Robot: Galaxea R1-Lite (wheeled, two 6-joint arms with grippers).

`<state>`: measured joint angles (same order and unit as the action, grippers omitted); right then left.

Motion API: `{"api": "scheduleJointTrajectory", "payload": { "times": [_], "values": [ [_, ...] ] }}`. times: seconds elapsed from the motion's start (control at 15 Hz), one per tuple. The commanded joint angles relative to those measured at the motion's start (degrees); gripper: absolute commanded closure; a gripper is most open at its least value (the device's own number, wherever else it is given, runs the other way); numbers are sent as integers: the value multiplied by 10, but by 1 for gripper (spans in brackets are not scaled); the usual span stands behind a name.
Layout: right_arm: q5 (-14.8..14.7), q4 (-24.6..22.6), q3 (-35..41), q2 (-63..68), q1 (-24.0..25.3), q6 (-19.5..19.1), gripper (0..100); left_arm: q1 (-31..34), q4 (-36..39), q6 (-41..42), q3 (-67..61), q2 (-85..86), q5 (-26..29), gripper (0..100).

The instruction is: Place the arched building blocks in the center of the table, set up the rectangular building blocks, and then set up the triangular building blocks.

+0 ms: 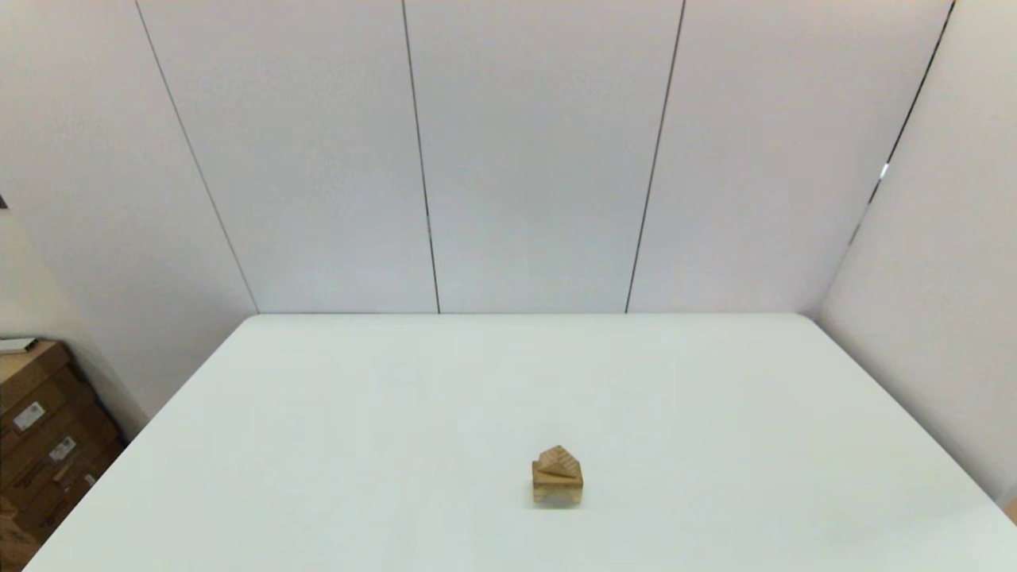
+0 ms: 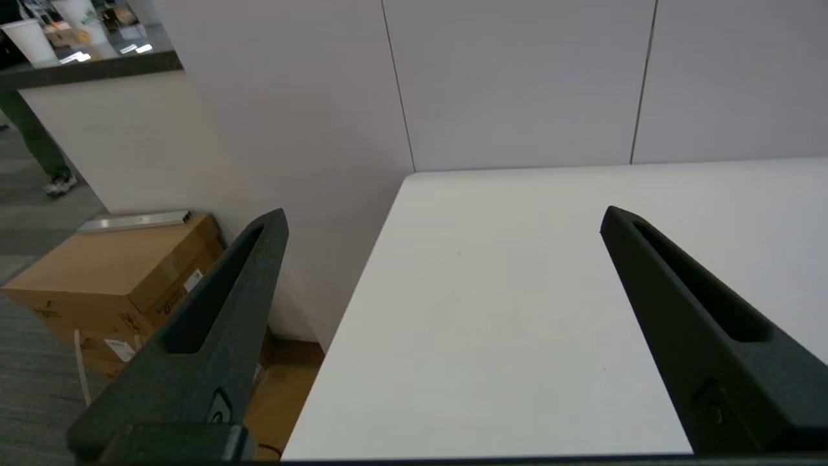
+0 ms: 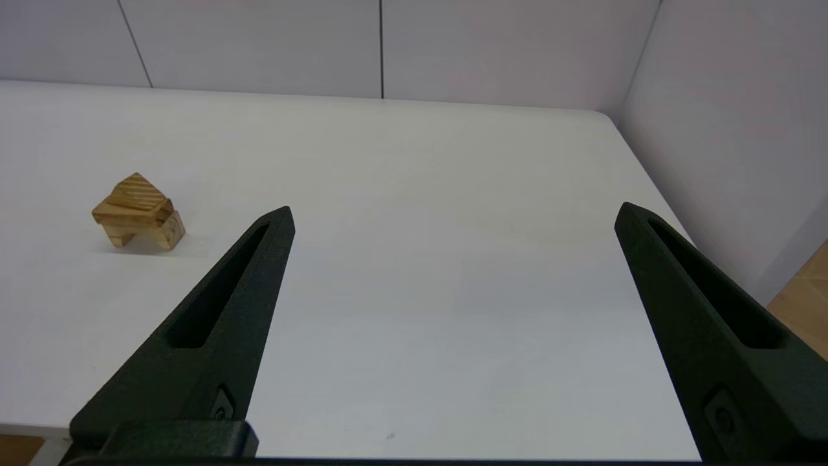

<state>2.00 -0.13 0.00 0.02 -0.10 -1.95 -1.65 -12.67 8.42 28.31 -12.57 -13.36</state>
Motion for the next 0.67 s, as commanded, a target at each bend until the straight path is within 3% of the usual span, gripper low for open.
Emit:
{"api": "scheduleJointTrajectory", "payload": {
  "times": [0.07, 0.67],
  "values": [
    [0, 0, 0, 0, 0, -1, 0, 9, 13, 2, -41, 56, 11, 0],
    [0, 0, 1, 0, 0, -1, 0, 9, 13, 12, -84, 126, 21, 0]
  ]
}}
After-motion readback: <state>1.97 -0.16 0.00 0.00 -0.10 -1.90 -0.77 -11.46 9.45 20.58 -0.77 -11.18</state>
